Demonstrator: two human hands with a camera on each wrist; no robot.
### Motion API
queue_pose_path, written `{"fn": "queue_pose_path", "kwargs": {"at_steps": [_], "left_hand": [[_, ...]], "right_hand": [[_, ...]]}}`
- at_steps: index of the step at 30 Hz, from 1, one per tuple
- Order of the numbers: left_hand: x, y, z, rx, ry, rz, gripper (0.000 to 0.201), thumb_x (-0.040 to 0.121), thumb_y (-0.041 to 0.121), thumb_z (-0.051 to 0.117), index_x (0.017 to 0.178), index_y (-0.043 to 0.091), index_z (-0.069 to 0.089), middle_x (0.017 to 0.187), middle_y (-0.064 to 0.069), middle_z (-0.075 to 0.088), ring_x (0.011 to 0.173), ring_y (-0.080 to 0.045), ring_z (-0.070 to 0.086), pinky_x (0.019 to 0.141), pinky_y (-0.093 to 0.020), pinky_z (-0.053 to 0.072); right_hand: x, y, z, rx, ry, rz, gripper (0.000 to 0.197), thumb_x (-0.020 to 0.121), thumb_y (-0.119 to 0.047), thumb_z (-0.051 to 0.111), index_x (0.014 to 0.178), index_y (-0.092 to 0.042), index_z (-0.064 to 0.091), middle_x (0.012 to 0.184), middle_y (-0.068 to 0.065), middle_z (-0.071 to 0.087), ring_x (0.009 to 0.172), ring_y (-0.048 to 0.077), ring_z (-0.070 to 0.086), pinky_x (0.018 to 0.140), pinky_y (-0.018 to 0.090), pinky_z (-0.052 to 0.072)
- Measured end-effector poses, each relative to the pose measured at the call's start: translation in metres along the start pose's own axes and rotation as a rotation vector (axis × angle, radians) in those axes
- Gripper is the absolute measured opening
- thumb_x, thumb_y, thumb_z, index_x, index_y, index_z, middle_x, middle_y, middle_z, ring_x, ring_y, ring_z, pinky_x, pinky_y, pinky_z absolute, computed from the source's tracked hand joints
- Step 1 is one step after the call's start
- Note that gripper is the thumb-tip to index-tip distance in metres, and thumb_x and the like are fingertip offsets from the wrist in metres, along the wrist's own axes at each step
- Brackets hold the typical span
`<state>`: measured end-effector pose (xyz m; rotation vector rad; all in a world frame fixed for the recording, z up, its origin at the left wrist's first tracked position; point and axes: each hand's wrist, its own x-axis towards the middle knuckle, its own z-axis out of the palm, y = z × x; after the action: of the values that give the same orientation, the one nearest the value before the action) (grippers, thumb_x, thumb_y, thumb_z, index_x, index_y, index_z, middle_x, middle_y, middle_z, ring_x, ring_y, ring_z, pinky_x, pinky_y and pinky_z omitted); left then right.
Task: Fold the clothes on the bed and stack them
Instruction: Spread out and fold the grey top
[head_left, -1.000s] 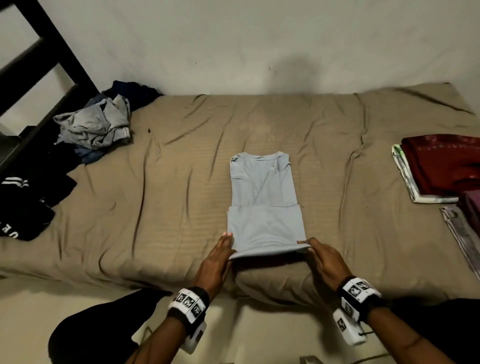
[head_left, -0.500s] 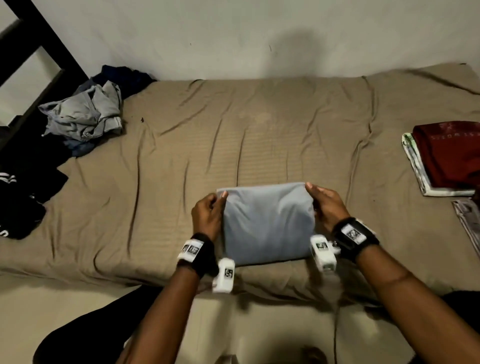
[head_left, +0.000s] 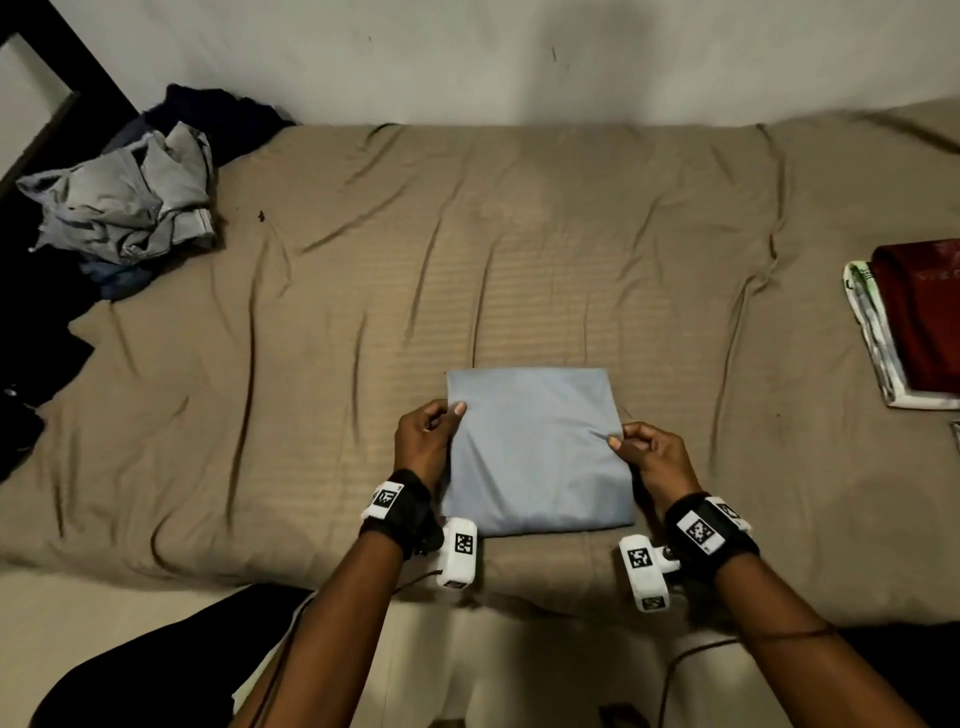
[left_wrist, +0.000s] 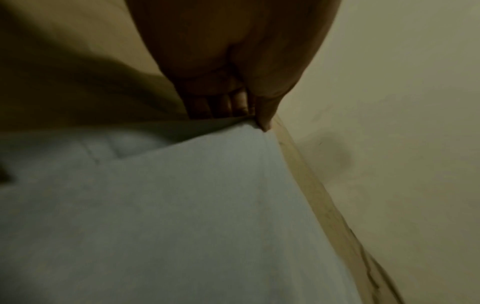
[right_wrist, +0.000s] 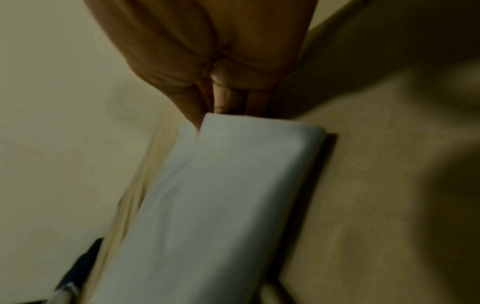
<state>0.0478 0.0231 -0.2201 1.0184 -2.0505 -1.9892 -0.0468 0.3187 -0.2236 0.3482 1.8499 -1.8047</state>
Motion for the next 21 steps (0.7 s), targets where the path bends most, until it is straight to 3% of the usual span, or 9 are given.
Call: {"fn": "queue_pose_path", "kwargs": {"at_steps": [3, 5, 8, 10, 12, 15, 17, 19, 21], "left_hand": [[0.006, -0.011, -0.002, 0.095, 0.034, -0.073, 0.036, 0.086, 0.048, 0.065, 0.089, 0.014, 0.077, 0.09, -0.004, 0.079, 0.085, -0.02, 0.071, 0.088, -0.047, 0.059], [-0.002, -0.014, -0.002, 0.082, 0.086, -0.13, 0.038, 0.083, 0.053, 0.066, 0.09, 0.017, 0.077, 0.09, 0.001, 0.079, 0.09, -0.019, 0.073, 0.088, -0.041, 0.059], [-0.028, -0.015, -0.005, 0.141, 0.178, -0.154, 0.028, 0.083, 0.044, 0.078, 0.092, 0.018, 0.073, 0.088, 0.004, 0.076, 0.086, -0.015, 0.071, 0.083, -0.03, 0.055], [-0.049, -0.021, -0.007, 0.252, 0.187, -0.132, 0.024, 0.084, 0.038, 0.08, 0.082, 0.017, 0.069, 0.076, 0.005, 0.072, 0.071, -0.012, 0.066, 0.071, -0.028, 0.051], [-0.064, -0.029, -0.008, 0.362, 0.136, -0.112, 0.035, 0.087, 0.036, 0.077, 0.067, 0.01, 0.061, 0.061, 0.003, 0.062, 0.058, -0.016, 0.054, 0.06, -0.03, 0.042], [-0.076, -0.036, -0.005, 0.344, 0.077, -0.051, 0.045, 0.087, 0.042, 0.064, 0.062, 0.007, 0.05, 0.057, -0.002, 0.048, 0.059, -0.018, 0.041, 0.057, -0.033, 0.034], [-0.08, -0.034, -0.002, 0.151, 0.062, -0.04, 0.041, 0.09, 0.041, 0.06, 0.07, 0.005, 0.06, 0.065, -0.002, 0.061, 0.064, -0.015, 0.053, 0.062, -0.031, 0.044], [-0.082, -0.027, 0.001, -0.094, 0.029, -0.091, 0.027, 0.102, 0.02, 0.057, 0.088, -0.001, 0.068, 0.08, -0.008, 0.073, 0.072, -0.017, 0.066, 0.07, -0.032, 0.055], [-0.082, -0.027, -0.003, -0.161, -0.022, -0.138, 0.022, 0.105, 0.007, 0.05, 0.099, -0.004, 0.068, 0.087, -0.01, 0.075, 0.08, -0.023, 0.069, 0.076, -0.036, 0.057]], "right_hand": [[-0.003, 0.009, -0.001, -0.016, 0.051, -0.009, 0.009, 0.091, 0.004, 0.065, 0.088, -0.004, 0.064, 0.075, 0.006, 0.074, 0.068, 0.017, 0.067, 0.072, 0.03, 0.057], [-0.006, 0.014, -0.002, -0.006, 0.098, 0.009, 0.006, 0.091, -0.003, 0.069, 0.086, -0.006, 0.066, 0.077, 0.005, 0.073, 0.074, 0.019, 0.067, 0.075, 0.03, 0.056], [-0.012, 0.027, -0.006, -0.105, 0.154, 0.014, 0.022, 0.075, -0.03, 0.082, 0.083, -0.013, 0.071, 0.088, 0.009, 0.076, 0.085, 0.028, 0.071, 0.084, 0.04, 0.056], [-0.017, 0.039, -0.008, -0.251, 0.142, -0.031, 0.035, 0.063, -0.038, 0.082, 0.088, -0.017, 0.069, 0.088, 0.005, 0.078, 0.085, 0.027, 0.074, 0.082, 0.042, 0.059], [-0.022, 0.044, -0.005, -0.309, 0.131, -0.079, 0.028, 0.069, -0.022, 0.078, 0.094, -0.018, 0.067, 0.091, 0.005, 0.078, 0.086, 0.027, 0.075, 0.083, 0.046, 0.06], [-0.029, 0.044, -0.002, -0.258, 0.124, -0.076, 0.029, 0.083, 0.005, 0.067, 0.099, -0.018, 0.063, 0.1, 0.015, 0.075, 0.091, 0.029, 0.073, 0.092, 0.051, 0.056], [-0.034, 0.04, -0.002, -0.198, 0.122, -0.053, 0.032, 0.089, 0.015, 0.058, 0.103, -0.013, 0.06, 0.098, 0.016, 0.072, 0.082, 0.019, 0.072, 0.087, 0.042, 0.057], [-0.038, 0.034, -0.002, -0.185, 0.124, -0.056, 0.033, 0.09, 0.019, 0.053, 0.105, -0.009, 0.057, 0.092, 0.011, 0.069, 0.071, 0.007, 0.069, 0.074, 0.026, 0.056], [-0.041, 0.033, -0.006, -0.191, 0.133, -0.061, 0.035, 0.089, 0.02, 0.053, 0.1, -0.013, 0.057, 0.093, 0.013, 0.068, 0.074, 0.015, 0.067, 0.069, 0.021, 0.054]]}}
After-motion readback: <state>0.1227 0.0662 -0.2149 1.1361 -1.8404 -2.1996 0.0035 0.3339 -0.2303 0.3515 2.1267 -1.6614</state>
